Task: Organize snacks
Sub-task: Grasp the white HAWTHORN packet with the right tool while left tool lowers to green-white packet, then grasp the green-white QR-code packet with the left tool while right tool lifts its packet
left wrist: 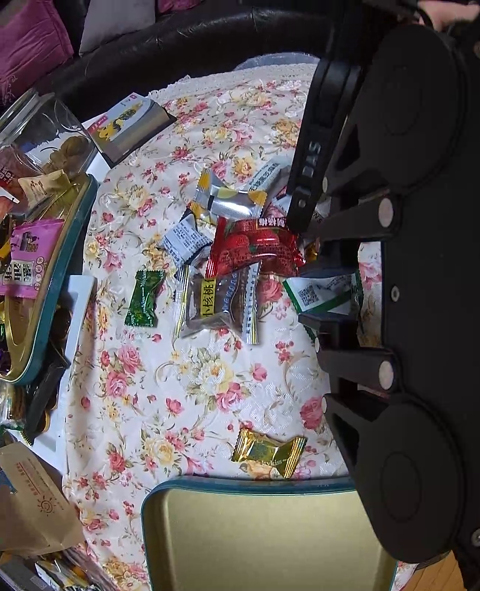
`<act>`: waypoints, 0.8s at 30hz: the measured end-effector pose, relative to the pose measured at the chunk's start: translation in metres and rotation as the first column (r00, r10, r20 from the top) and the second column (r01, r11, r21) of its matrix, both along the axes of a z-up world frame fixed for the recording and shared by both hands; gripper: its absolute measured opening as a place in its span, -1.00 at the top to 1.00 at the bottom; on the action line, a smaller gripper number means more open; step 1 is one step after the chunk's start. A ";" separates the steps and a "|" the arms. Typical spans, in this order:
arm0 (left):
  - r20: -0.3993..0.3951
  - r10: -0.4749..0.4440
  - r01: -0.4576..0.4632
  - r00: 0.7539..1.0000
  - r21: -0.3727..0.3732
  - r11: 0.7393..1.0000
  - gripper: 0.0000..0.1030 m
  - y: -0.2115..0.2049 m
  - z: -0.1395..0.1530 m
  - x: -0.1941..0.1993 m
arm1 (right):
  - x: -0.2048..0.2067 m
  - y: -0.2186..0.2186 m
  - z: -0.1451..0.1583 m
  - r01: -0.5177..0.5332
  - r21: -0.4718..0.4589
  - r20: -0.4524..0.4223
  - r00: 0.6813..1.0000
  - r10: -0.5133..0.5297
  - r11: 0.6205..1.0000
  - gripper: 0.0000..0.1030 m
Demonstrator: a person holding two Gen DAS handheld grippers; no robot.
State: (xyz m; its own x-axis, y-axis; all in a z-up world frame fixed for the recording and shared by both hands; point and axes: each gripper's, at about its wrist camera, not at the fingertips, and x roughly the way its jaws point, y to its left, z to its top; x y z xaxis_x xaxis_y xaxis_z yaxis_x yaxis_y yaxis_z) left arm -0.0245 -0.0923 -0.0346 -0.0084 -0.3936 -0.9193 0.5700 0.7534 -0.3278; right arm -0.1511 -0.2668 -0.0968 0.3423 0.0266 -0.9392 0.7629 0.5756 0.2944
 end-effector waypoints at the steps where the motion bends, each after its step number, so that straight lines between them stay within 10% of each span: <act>1: 0.003 0.001 -0.001 1.000 -0.003 1.000 0.49 0.001 0.001 0.000 | 0.002 0.000 -0.001 0.003 -0.009 -0.007 1.000 -0.003 1.000 0.11; 24: -0.018 0.038 -0.037 0.999 0.057 0.998 0.43 -0.003 -0.025 -0.012 | -0.005 -0.005 0.003 -0.055 -0.159 -0.016 0.998 0.053 0.986 0.60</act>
